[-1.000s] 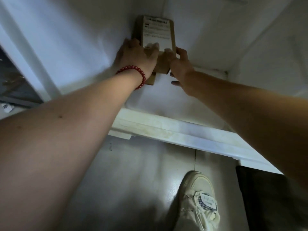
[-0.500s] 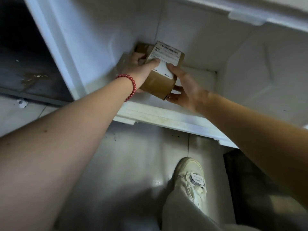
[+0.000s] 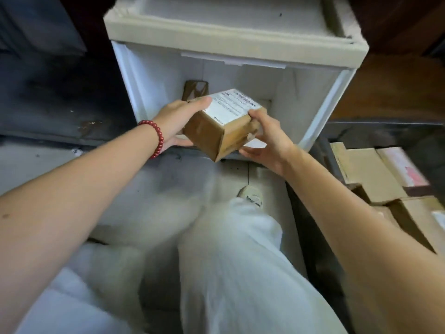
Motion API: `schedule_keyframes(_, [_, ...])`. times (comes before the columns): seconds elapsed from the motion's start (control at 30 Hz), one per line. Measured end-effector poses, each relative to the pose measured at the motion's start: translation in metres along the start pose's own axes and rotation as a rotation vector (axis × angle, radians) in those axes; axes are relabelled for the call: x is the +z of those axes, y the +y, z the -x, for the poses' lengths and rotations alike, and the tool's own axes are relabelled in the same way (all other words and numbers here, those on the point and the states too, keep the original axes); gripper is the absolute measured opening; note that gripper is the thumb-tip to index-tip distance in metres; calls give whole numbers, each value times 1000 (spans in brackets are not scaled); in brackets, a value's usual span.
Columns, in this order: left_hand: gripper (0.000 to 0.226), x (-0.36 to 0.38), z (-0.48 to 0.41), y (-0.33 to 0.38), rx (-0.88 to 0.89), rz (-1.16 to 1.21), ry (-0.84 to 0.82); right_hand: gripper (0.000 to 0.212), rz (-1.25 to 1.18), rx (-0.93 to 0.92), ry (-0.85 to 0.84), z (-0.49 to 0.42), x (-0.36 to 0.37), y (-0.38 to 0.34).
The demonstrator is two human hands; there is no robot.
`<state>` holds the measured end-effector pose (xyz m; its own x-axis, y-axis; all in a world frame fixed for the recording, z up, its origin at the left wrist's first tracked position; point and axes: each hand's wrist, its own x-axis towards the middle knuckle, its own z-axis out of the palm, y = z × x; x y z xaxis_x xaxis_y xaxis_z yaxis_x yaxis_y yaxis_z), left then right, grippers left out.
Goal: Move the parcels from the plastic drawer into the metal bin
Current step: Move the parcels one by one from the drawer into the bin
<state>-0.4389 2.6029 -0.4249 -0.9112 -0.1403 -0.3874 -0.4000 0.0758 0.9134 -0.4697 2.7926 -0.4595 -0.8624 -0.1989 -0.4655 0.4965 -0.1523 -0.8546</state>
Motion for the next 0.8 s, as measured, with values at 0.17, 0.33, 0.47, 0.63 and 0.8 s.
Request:
schedule_keyframes(0.17, [31,16,63,10,51,113,26,52,7,-66,57,80,-17,-9])
schedule_keyframes(0.33, [23,32,88,-3,90,268,38,52,-50,-148,125,121,-24,3])
schedule_keyframes(0.47, [19,47,85,-8,138,325,4,57,-12,-210,198,124,-33,11])
schedule_keyframes(0.63, [35,52,74,-11,222,260,-53,55,26,-237,250,115,-45,15])
schedule_keyframes(0.8, [40,47,69,-17,303,67,28,46,30,-208,247,104,-45,24])
